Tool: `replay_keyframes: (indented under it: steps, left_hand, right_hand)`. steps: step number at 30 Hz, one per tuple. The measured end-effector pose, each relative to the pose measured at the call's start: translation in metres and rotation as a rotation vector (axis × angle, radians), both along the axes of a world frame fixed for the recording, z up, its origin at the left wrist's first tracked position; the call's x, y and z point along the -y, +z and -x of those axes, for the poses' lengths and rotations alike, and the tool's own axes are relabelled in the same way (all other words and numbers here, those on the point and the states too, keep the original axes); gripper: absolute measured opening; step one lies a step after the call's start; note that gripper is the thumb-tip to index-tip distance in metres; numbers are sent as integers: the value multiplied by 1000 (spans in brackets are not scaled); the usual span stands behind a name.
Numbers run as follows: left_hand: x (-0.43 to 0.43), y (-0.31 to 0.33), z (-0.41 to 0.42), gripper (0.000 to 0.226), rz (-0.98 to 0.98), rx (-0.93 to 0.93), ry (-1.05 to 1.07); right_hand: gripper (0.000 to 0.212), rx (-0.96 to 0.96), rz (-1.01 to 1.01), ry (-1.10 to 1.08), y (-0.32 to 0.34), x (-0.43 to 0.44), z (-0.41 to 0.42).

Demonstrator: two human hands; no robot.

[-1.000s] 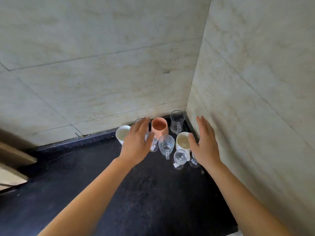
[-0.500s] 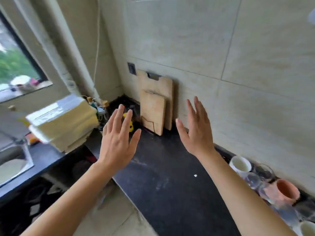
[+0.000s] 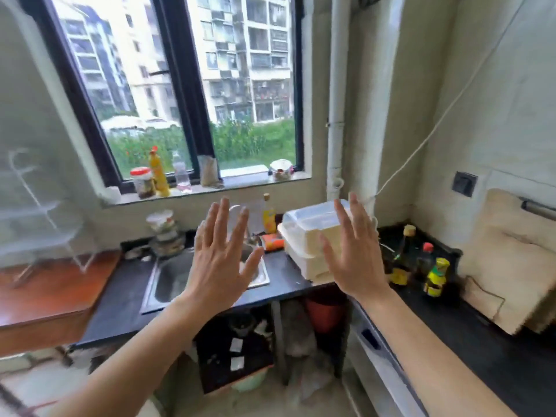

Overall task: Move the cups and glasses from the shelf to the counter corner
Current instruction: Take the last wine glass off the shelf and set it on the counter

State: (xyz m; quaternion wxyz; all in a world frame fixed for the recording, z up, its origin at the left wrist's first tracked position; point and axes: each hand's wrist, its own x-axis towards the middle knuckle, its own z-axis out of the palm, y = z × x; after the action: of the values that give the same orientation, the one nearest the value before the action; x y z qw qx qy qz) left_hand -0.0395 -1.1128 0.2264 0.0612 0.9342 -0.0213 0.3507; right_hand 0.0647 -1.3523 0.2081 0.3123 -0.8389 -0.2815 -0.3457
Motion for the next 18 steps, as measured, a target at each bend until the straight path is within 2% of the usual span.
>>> replay_keyframes:
  steps: [5,8,14,18]
  left_hand:
    - [-190,21,63,77,4,40,222]
    - [-276,33,98,79,15,56,348]
    - [-397,19,144,76,115,65,564]
    - [-474,-3,152,77,146,38,648]
  right_hand:
    - [71,17,-7,281,26,-227,12]
    - [72,35,-8,407,40,-332,27]
    - [73,66,61,619,32,-496,51]
    - [74,35,78,671,15,-589,49]
